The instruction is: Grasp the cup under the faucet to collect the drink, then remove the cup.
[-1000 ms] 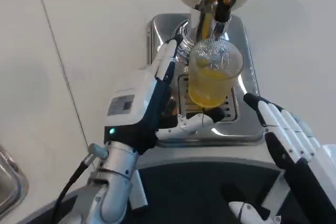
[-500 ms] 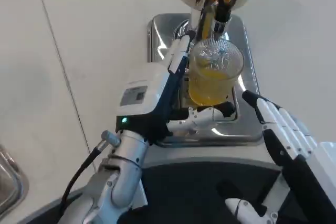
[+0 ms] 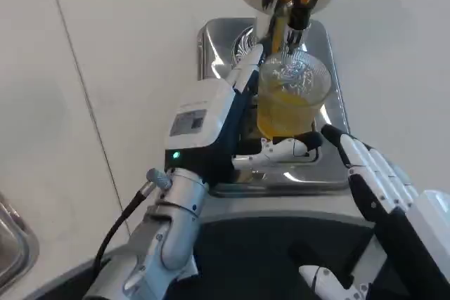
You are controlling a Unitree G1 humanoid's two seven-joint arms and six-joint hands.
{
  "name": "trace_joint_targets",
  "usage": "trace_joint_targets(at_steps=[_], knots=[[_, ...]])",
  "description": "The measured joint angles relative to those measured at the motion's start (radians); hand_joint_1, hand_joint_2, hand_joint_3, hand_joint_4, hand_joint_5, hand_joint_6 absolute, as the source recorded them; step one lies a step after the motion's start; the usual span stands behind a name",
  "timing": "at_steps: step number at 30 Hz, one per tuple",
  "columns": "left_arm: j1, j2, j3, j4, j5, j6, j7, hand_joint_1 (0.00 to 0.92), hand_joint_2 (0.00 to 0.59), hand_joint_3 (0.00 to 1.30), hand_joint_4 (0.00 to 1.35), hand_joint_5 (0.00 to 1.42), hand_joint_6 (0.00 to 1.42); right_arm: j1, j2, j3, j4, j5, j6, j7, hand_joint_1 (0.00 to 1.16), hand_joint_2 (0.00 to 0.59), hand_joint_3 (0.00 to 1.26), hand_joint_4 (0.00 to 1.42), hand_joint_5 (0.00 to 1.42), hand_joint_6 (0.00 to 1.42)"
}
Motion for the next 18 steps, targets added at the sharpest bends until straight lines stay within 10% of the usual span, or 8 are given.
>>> trace_joint_targets(at_steps=[18], knots=[[-0.021,-0.065,-0.023,0.010,0.024,0.137,0.093,0.290,0.019,0.36,0.49,0.84,1.04,-0.026,0.013,0.009,-0.004,-0.002,0.065,0.030,0.43,0.388,0.00,0.00,0.00,0.03]])
